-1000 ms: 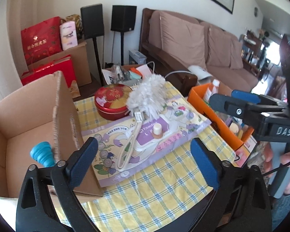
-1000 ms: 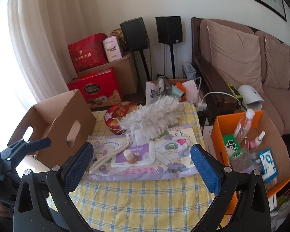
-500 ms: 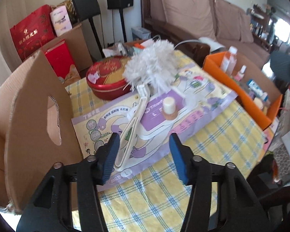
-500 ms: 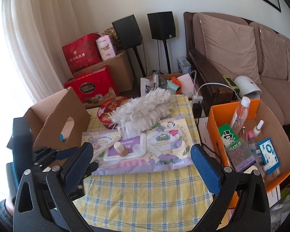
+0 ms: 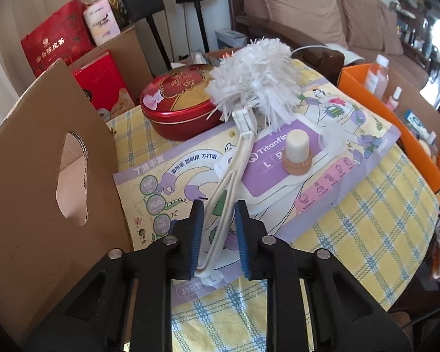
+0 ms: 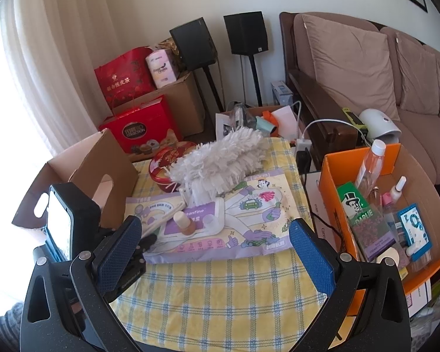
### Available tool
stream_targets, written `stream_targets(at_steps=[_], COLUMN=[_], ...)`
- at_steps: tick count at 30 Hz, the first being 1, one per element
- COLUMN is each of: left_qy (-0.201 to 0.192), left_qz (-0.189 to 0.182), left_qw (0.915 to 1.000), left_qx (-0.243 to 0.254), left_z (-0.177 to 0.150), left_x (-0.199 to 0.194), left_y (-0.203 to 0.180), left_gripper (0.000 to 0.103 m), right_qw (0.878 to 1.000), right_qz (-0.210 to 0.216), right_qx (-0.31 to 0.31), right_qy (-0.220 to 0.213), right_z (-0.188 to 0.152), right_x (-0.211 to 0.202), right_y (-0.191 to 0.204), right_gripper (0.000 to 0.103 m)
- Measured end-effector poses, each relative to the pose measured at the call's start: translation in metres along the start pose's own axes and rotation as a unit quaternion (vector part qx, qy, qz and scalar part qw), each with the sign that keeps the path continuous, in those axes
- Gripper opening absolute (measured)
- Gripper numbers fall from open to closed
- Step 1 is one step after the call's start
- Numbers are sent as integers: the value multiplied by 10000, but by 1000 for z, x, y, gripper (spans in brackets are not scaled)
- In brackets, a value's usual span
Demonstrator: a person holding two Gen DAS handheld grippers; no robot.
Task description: Organize objects
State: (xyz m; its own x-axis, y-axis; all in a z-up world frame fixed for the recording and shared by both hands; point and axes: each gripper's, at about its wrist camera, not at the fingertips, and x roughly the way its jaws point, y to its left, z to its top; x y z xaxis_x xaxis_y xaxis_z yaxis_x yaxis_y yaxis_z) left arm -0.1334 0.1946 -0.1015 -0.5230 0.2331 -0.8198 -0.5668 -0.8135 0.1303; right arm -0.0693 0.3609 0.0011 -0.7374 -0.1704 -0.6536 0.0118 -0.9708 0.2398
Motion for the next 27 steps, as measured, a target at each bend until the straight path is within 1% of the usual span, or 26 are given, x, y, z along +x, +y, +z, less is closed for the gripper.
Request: stream_targets(at_steps=[1, 6, 12, 15, 19, 20, 23, 25, 26, 27], left_qy=[-17, -104, -326, -370, -326, -314, -333, -328, -324, -321], left_qz=[-59, -110, -370, -560, -959, -1055, -1154, -1225, -1271, -1300], left_qw=[10000, 9999, 9986, 9974, 9936, 9923, 9905, 9891, 9882, 9876], left_qx=[-21, -42, -174, -266, -497, -564, -669, -741, -786, -816], left_z=[0, 1, 7, 13, 20, 22, 25, 26, 26, 26], left_x=[0, -5, -28, -38, -48, -50, -55, -56, -57, -58], left_y=[1, -1, -3, -3, 1, 3, 5, 7, 9, 10], left_gripper=[11, 11, 9, 8, 7, 7, 7, 7, 7, 7], right_qw=[10000, 10000, 9996, 9985, 9969, 9962, 9934, 9909, 9896, 9883], right_qz=[10, 63, 213, 421, 625, 691, 873, 969, 1004, 1044], right_qx=[12, 68, 182, 313, 389, 423, 546, 621, 651, 677], right_qy=[6, 38, 89, 174, 277, 315, 506, 697, 797, 885], right_z=[0, 0, 4, 10, 19, 21, 23, 20, 18, 17], right_x=[1, 4, 12, 20, 35, 39, 54, 67, 74, 79], right_y=[0, 0, -2, -3, 2, 3, 7, 11, 12, 14], right_gripper=[102, 102, 102, 102, 99, 98, 91, 85, 78, 75])
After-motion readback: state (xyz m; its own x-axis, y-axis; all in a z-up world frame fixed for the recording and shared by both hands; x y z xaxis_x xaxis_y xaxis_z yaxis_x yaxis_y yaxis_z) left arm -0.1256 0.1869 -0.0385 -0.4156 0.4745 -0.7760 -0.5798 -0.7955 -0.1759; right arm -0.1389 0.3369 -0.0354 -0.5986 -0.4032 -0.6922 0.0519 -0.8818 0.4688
